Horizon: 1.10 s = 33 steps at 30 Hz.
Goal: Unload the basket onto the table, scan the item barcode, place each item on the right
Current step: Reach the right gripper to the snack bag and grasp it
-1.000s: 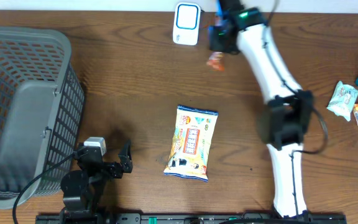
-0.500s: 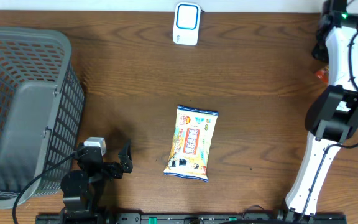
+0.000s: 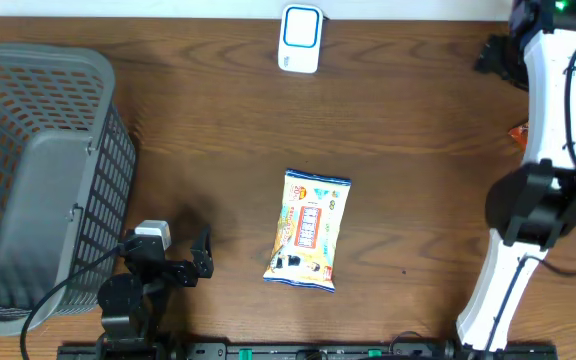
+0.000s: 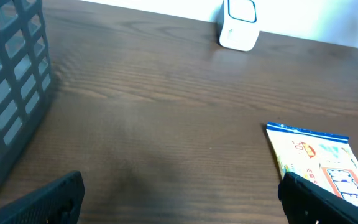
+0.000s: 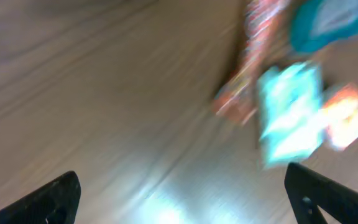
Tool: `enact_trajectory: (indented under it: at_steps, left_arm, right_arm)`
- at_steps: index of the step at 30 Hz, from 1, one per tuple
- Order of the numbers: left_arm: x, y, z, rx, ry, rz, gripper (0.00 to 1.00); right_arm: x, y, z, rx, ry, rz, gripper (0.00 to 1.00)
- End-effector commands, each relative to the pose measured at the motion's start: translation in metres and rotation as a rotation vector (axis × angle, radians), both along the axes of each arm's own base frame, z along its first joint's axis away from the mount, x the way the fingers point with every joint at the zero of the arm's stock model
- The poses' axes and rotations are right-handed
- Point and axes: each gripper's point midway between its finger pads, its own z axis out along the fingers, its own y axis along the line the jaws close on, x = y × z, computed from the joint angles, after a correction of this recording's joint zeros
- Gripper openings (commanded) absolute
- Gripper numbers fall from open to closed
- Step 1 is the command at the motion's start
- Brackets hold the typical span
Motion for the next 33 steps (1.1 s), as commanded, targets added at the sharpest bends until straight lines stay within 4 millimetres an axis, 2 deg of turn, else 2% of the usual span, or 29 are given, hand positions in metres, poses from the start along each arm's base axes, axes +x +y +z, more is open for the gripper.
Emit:
enact_trajectory:
  at_steps: [1, 2, 3, 4, 6, 8, 11, 14, 16, 17, 18, 20, 24, 29, 31, 33]
  left_arm:
    - [-0.002, -0.001, -0.010, -0.014, 0.030, -0.003, 1.00]
    - [-0.002, -0.001, -0.010, -0.014, 0.030, -0.003, 1.00]
    - [-0.002, -0.001, -0.010, -0.014, 0.030, -0.003, 1.00]
    - [-0.002, -0.001, -0.010, -0.014, 0.030, -0.002, 1.00]
    - [-0.002, -0.001, -0.010, -0.014, 0.030, -0.003, 1.00]
    - [-0.002, -0.001, -0.010, -0.014, 0.030, -0.003, 1.00]
    - [-0.002, -0.001, -0.010, -0.014, 0.030, -0.002, 1.00]
    - [-0.002, -0.001, -0.010, -0.014, 0.030, -0.002, 1.00]
    - [-0.002, -0.001, -0.010, -0.014, 0.030, -0.003, 1.00]
    - [-0.002, -0.001, -0.010, -0.014, 0.030, -0.003, 1.00]
    - [-0.002, -0.001, -0.010, -0.014, 0.030, -0.003, 1.00]
    - [-0.002, -0.001, -0.010, -0.014, 0.030, -0.002, 1.00]
    - [-0.002, -0.001, -0.010, -0.014, 0.030, -0.003, 1.00]
    - [-0.002, -0.001, -0.010, -0.014, 0.030, -0.002, 1.00]
    - [-0.002, -0.001, -0.010, -0.014, 0.030, -0.003, 1.00]
    - [-0.002, -0.001, -0.010, -0.014, 0.030, -0.003, 1.00]
  right_arm:
    - [-0.018, 0.123, 0.025, 0.437, -0.012, 0.085, 0.99]
    - [-0.033, 0.168, 0.027, 0.578, 0.051, 0.174, 0.99]
    - [-0.037, 0.177, 0.028, 0.604, 0.067, 0.197, 0.99]
    - [-0.056, 0.214, 0.027, 0.652, 0.136, 0.329, 0.99]
    - [-0.077, 0.234, 0.017, 0.573, 0.215, 0.381, 0.99]
    - [-0.091, 0.244, 0.005, 0.461, 0.272, 0.349, 0.99]
    - [-0.116, 0.271, -0.017, 0.307, 0.338, 0.331, 0.99]
    - [-0.150, 0.302, -0.048, 0.160, 0.392, 0.312, 0.99]
    - [-0.166, 0.309, -0.063, 0.083, 0.403, 0.265, 0.99]
    - [-0.180, 0.314, -0.077, 0.039, 0.415, 0.222, 0.99]
    - [-0.184, 0.316, -0.081, 0.034, 0.419, 0.217, 0.99]
    - [-0.197, 0.331, -0.105, 0.021, 0.427, 0.257, 0.99]
    - [-0.208, 0.350, -0.133, 0.024, 0.411, 0.330, 0.99]
    - [-0.209, 0.371, -0.148, 0.042, 0.376, 0.465, 0.99]
    - [-0.211, 0.372, -0.157, 0.032, 0.387, 0.520, 0.99]
    - [-0.224, 0.357, -0.174, -0.006, 0.446, 0.512, 0.96]
